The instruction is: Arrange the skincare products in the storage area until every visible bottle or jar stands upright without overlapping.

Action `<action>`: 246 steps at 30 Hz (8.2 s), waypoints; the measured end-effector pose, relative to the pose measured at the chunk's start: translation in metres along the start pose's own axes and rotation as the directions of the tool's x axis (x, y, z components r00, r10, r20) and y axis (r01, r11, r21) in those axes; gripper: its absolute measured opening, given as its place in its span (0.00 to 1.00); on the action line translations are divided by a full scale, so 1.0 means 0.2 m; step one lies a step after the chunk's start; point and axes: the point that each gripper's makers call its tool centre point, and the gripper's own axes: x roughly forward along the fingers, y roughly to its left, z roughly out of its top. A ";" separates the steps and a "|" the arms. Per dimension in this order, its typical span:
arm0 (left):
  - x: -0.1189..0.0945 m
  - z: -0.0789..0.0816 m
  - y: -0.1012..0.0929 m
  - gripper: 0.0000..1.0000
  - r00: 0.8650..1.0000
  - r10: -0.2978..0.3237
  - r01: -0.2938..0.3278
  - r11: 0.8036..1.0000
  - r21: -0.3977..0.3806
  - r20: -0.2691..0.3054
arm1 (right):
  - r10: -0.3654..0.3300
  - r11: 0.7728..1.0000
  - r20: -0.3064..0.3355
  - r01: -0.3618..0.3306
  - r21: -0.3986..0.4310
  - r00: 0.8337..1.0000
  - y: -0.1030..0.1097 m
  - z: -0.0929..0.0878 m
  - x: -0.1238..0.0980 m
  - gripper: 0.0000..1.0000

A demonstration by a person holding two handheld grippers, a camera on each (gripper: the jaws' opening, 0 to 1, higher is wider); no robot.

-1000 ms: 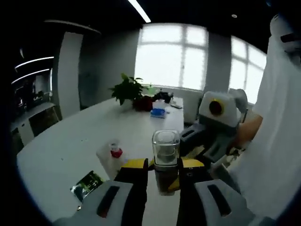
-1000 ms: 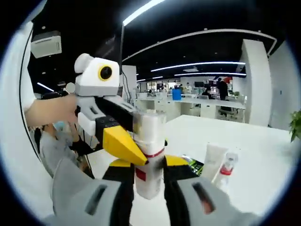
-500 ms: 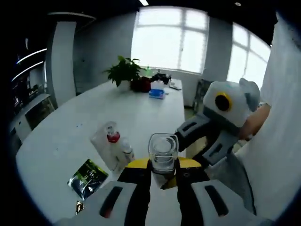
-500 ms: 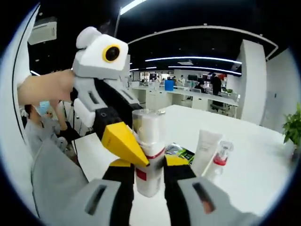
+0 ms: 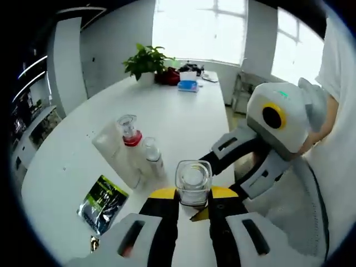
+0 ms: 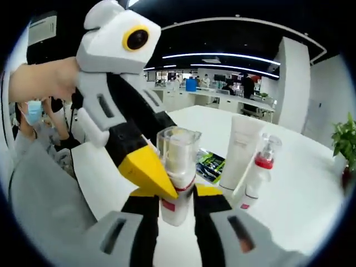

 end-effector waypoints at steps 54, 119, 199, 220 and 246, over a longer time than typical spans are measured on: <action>0.30 -0.15 0.17 0.16 0.999 -0.013 0.019 0.993 0.117 -0.048 | -0.084 0.981 -0.220 0.119 0.152 0.972 -0.18 -0.39 0.08 0.55; 0.42 -0.09 0.34 0.41 0.995 0.014 -0.006 0.996 0.085 -0.096 | -0.058 0.951 -0.199 0.115 0.287 0.978 -0.28 -0.38 -0.05 0.89; -0.46 -0.62 -0.16 0.97 0.926 0.378 -0.336 0.807 -0.486 -0.013 | -0.070 0.965 -0.064 0.084 0.249 0.995 -0.12 -0.15 -0.38 0.90; -0.46 -0.64 -0.14 0.97 0.928 0.370 -0.345 0.811 -0.473 -0.043 | -0.069 0.966 -0.053 0.080 0.246 0.996 -0.14 -0.16 -0.37 0.89; -0.38 -0.48 0.28 0.97 0.940 0.329 -0.339 0.889 -0.308 -0.085 | -0.092 0.956 -0.072 0.108 0.272 0.993 -0.17 -0.18 -0.36 0.86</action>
